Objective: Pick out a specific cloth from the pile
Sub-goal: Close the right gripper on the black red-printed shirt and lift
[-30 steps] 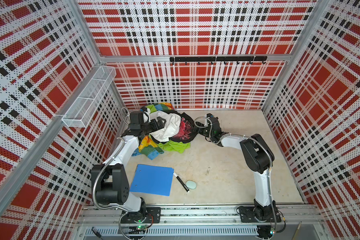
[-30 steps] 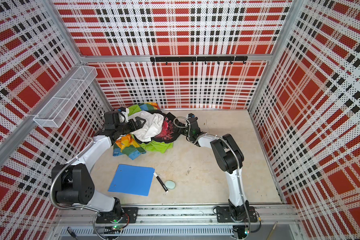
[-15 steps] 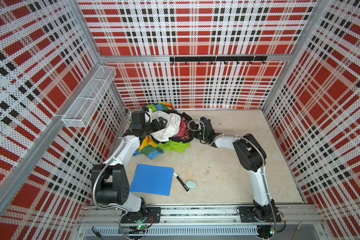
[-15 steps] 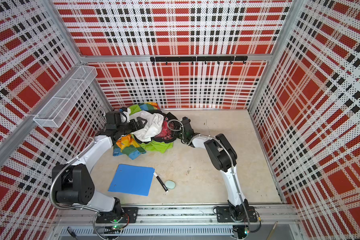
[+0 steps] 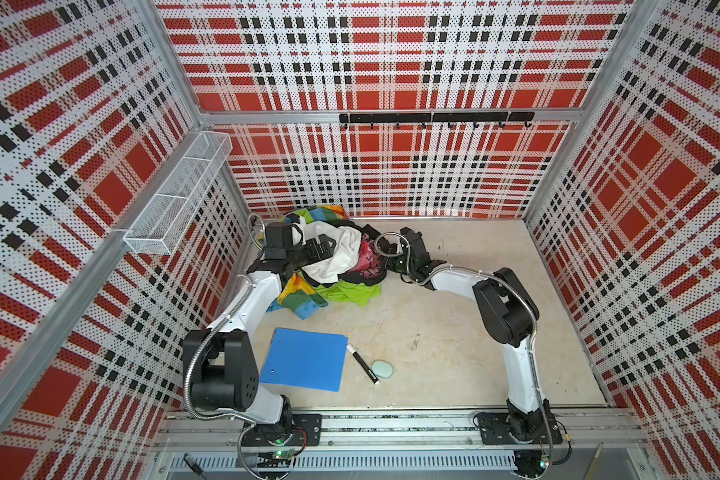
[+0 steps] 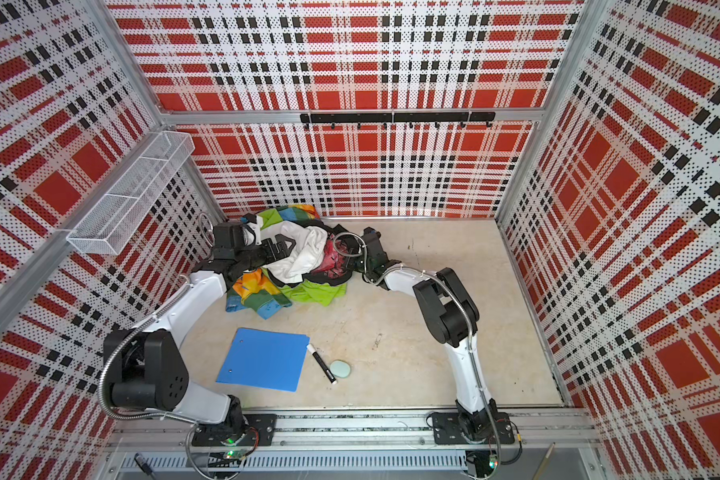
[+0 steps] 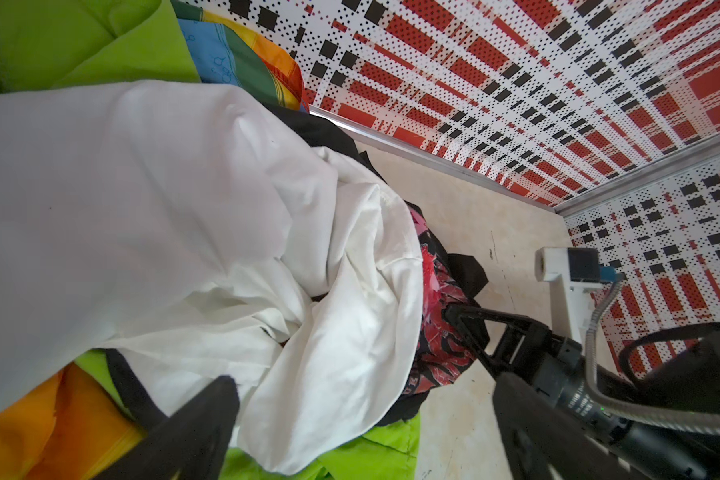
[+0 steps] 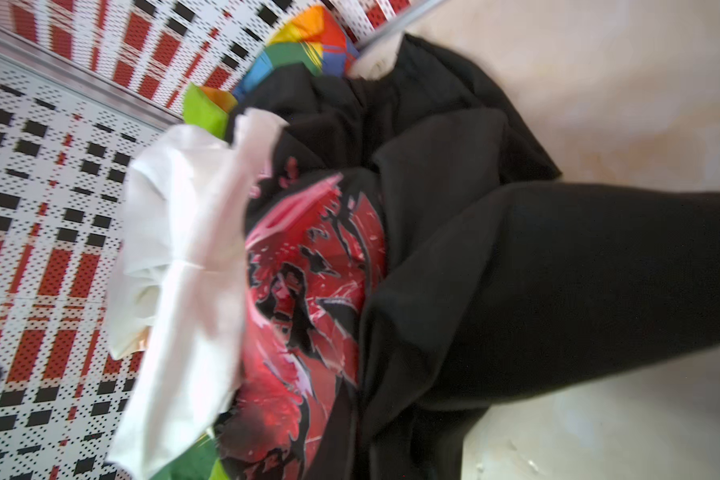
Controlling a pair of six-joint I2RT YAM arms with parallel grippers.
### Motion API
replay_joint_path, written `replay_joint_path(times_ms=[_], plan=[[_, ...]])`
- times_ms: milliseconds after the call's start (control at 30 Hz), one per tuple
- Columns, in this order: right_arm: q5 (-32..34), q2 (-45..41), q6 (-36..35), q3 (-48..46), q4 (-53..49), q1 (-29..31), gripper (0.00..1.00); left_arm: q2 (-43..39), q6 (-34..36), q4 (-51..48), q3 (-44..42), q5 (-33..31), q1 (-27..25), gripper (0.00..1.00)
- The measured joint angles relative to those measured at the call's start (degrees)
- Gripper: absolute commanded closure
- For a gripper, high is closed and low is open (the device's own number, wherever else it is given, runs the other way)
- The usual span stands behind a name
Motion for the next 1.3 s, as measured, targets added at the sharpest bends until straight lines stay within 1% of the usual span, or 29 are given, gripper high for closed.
replay_joint_path(times_ms=[233,467,833,1167,1300], plan=[[1.5,-5.0,-3.6,0.1,-2.4,0.3,1.0,0.0,0.0,-0.2,0.0,0.1,0.0,0.01],[3.1,-5.6,-6.6,3.0,-6.9,0.3,1.0,0.0,0.0,-0.2,0.0,0.3,-0.1,0.01],[4.1,-5.6,-11.3,15.1,-15.1,0.5,1.0,0.0,-0.3,-0.2,0.0,1.3,-0.2,0.0],[5.0,-5.4,-16.4,29.2,-23.7,2.7,1.0,0.0,-0.3,-0.1,0.0,1.7,-0.3,0.01],[5.1,-5.1,-18.1,32.9,-25.4,3.6,1.0,0.0,-0.3,0.3,0.0,1.7,-0.3,0.0]])
